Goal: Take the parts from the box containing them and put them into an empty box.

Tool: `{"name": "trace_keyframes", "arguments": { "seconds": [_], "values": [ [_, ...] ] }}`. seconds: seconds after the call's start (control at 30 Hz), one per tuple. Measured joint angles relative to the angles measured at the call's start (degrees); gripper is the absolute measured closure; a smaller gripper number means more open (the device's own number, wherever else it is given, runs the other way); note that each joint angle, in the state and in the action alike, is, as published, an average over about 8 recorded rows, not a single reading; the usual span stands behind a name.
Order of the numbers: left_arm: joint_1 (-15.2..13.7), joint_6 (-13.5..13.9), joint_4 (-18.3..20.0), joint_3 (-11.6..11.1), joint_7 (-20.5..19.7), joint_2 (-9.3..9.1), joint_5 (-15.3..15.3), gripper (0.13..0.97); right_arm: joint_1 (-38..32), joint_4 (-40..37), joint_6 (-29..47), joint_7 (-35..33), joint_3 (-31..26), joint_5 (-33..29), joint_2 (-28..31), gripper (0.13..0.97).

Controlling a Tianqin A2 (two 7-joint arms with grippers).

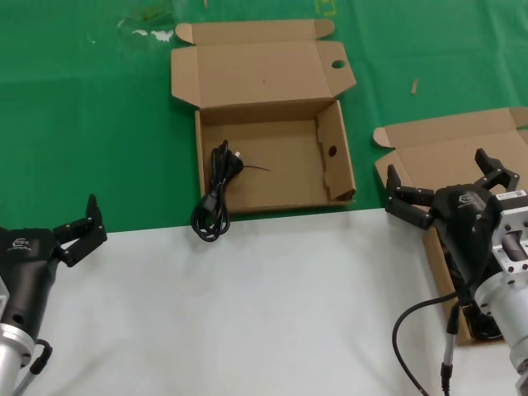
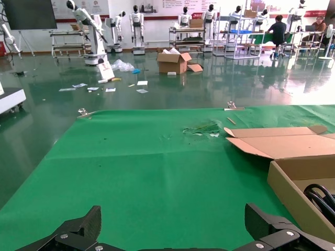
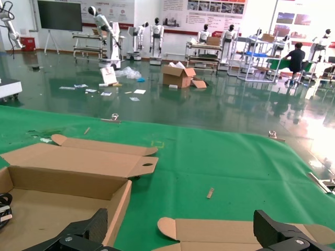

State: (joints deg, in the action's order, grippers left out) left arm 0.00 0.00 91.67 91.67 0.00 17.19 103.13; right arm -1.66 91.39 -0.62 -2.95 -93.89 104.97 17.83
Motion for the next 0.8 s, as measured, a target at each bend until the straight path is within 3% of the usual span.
{"name": "trace_keyframes", "arguments": {
  "seconds": [0.8],
  "values": [
    [0.0, 0.0, 0.0, 0.0, 0.0, 0.0, 0.0, 0.132, 0.0, 0.0, 0.0, 0.0, 0.0, 0.0, 0.0, 0.129]
  ]
}}
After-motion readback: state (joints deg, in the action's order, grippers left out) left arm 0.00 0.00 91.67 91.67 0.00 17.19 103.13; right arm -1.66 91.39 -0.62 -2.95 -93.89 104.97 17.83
